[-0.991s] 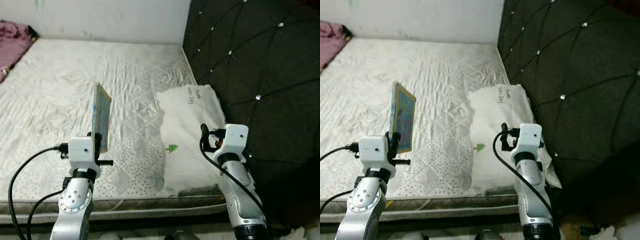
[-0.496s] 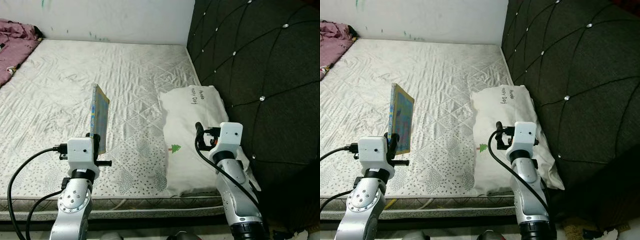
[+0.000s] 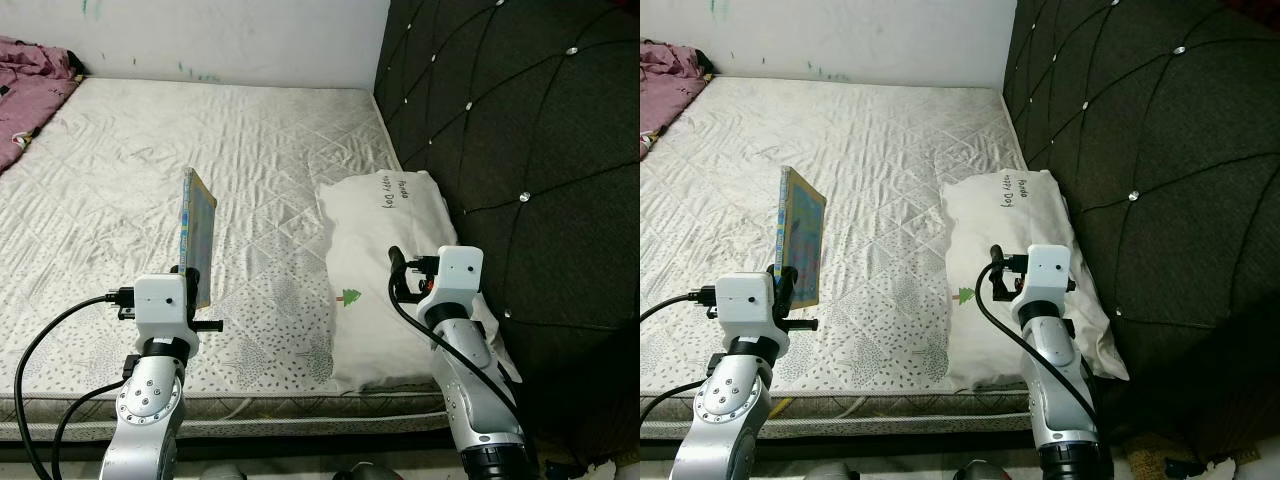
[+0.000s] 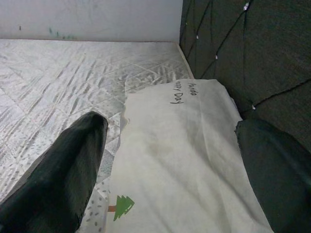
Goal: Clean up the room
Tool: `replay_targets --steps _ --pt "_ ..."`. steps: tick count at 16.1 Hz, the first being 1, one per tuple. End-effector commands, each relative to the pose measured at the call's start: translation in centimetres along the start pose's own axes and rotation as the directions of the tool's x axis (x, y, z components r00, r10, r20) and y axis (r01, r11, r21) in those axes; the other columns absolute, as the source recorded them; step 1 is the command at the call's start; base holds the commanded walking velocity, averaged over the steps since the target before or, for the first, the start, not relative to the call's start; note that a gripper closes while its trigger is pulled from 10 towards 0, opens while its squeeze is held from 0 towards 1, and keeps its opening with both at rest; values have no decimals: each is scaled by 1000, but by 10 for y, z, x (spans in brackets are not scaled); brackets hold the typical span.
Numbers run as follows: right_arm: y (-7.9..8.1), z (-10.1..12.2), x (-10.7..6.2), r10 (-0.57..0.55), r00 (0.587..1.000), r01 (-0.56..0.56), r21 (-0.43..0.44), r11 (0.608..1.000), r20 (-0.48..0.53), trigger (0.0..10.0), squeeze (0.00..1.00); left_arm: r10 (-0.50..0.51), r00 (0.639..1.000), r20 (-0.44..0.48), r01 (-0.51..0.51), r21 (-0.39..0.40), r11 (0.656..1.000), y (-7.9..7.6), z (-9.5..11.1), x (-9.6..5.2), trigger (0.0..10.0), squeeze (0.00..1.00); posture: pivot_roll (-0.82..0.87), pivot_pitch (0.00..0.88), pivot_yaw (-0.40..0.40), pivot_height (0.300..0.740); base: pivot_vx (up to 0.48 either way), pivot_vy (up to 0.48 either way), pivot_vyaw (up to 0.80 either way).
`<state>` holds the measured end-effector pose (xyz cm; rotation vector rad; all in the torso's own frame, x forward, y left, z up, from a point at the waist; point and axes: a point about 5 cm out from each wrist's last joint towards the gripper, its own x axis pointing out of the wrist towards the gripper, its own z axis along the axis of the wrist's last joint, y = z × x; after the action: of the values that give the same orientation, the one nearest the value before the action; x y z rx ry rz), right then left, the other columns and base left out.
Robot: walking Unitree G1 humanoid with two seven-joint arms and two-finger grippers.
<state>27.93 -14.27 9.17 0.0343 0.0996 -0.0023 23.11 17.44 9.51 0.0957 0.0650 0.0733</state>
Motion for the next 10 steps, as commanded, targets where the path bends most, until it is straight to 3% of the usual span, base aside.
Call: replay_targets --steps 1,8,10 --pt "1 3 2 11 1000 -11 -9 1000 12 10000 0 1 999 45 -1 12 1000 0 9 3 10000 0 91 15 -37 715 0 0 0" --pt "1 3 3 17 1000 -17 -11 1000 7 10000 0 1 999 44 -2 14 1000 0 9 4 10000 0 89 16 -35 635 0 0 0" --pt "2 2 3 18 1000 -18 -11 1000 5 10000 0 3 999 46 -3 15 1000 0 9 4 10000 0 89 16 -35 630 0 0 0"
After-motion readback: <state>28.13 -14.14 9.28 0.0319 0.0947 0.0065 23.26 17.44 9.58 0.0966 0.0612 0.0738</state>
